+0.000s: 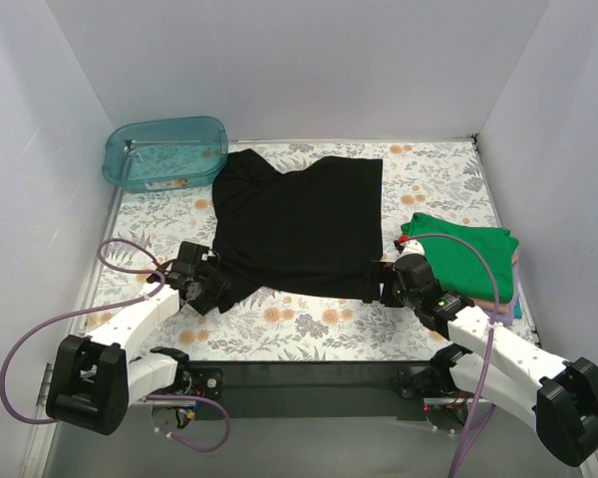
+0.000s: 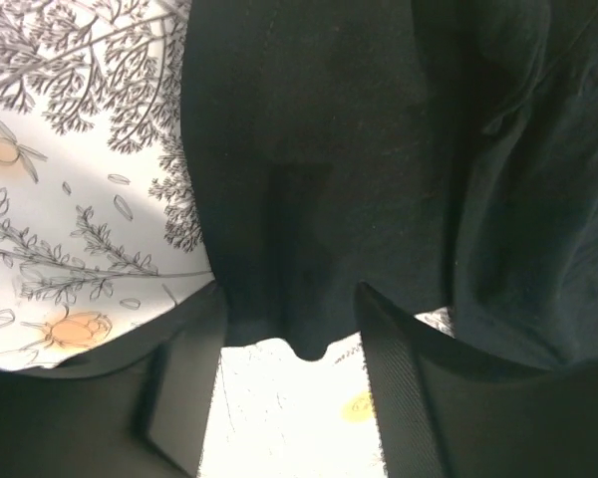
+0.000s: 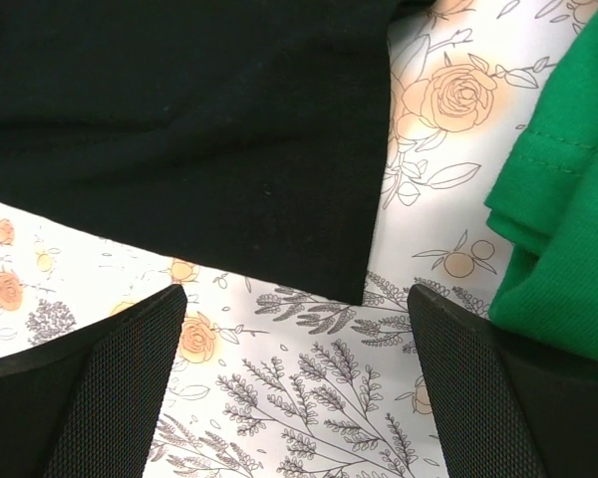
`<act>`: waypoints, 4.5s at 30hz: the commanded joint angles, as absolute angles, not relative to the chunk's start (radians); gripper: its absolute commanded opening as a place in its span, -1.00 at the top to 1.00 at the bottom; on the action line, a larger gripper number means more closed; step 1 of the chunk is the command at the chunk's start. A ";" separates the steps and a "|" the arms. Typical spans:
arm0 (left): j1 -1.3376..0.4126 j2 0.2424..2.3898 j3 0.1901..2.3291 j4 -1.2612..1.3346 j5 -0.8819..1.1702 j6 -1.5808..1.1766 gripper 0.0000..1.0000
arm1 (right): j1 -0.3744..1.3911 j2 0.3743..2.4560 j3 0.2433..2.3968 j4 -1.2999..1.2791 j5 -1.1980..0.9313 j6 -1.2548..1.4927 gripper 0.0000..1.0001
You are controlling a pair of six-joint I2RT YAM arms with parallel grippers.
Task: Fold and stack the t-shirts
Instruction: Flatten the tshirt out
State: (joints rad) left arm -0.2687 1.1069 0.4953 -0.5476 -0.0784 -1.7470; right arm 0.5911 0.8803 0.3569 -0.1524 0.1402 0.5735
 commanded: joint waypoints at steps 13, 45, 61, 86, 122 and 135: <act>-0.379 1.345 0.575 -0.661 -0.279 -1.798 1.00 | 0.594 0.914 0.367 -0.107 0.150 0.540 -0.97; -0.379 1.049 0.577 -0.719 -0.456 -1.868 1.00 | 0.784 1.280 0.584 -0.345 0.425 0.718 0.97; -0.380 0.818 1.339 -0.633 -0.549 -1.450 1.00 | 0.784 0.781 1.258 -0.406 0.534 0.263 0.97; -0.380 0.887 2.014 -0.474 -0.414 -0.944 1.00 | 0.785 0.827 1.800 -0.534 0.159 0.218 0.97; -0.173 2.168 1.618 0.241 -0.189 -0.753 1.00 | 0.170 2.046 1.675 -0.138 0.038 0.149 0.97; -0.173 1.899 1.342 0.413 -0.120 -0.689 1.00 | 0.170 1.872 1.563 -0.143 0.021 0.141 0.97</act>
State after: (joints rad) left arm -0.1761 2.0056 1.3437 0.3328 -0.1444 -0.7288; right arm 0.1722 1.9579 1.5673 -0.1848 0.0158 0.1574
